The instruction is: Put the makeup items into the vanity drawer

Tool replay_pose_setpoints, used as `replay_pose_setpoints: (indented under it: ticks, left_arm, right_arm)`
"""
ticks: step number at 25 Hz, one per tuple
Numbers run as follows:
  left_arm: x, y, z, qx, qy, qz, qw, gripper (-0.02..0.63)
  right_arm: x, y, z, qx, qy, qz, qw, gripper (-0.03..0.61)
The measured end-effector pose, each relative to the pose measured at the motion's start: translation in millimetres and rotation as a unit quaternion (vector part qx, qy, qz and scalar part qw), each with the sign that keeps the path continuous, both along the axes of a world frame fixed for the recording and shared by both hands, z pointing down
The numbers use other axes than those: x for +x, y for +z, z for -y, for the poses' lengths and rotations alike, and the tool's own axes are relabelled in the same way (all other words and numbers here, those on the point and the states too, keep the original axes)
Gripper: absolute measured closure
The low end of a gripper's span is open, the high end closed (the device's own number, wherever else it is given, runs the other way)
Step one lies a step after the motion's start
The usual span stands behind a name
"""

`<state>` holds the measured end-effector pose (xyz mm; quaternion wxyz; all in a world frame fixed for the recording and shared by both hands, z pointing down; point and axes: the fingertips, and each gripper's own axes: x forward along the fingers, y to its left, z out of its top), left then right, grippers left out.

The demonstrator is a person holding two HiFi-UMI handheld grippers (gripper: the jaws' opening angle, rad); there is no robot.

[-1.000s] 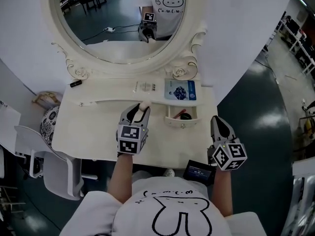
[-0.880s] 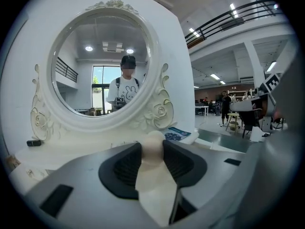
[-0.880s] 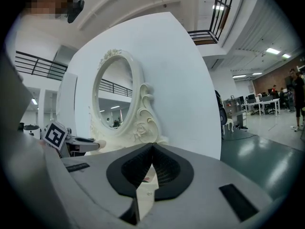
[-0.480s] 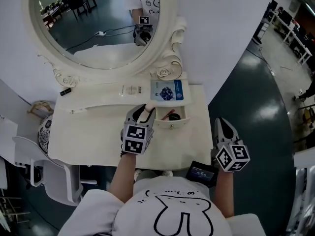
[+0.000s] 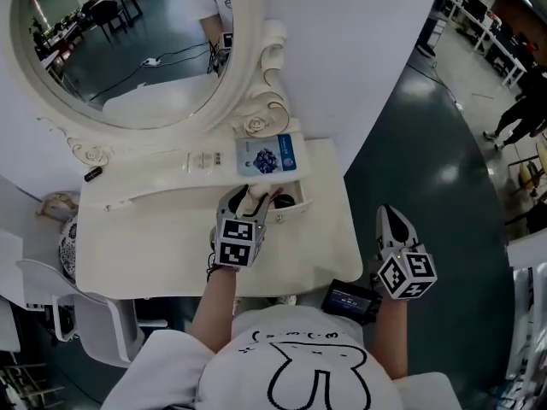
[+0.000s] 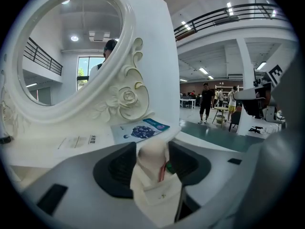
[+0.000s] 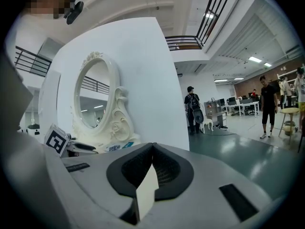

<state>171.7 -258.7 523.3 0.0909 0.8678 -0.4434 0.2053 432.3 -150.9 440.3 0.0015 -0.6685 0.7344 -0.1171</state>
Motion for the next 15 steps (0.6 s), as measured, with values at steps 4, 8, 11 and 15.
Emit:
replay_pose_setpoints:
  ticks: [4,8,11,15]
  left_arm:
    - [0.3,0.1,0.6,-0.007,0.002,-0.011,0.9999,0.301]
    - [-7.9,-5.3,2.7,-0.001,-0.008,-0.010,0.9999,0.301]
    - [-15.7,-10.0,2.8,0.003,-0.017,-0.014,0.9998,0.301]
    - [-25.9,-18.1,2.0,0.013,-0.026,-0.019,0.9994,0.301]
  right_arm:
    - [2.5,0.4,0.3,0.001,0.003,0.002,1.000,0.571]
    - [-0.8,0.1,0.8,0.005,-0.002,0.008,1.000,0.571]
    - [-4.1,-2.0,-0.2,0.011,-0.008,0.014,1.000,0.571]
    - [-9.7,-6.1,-0.8,0.019,-0.016,0.016,1.000,0.571]
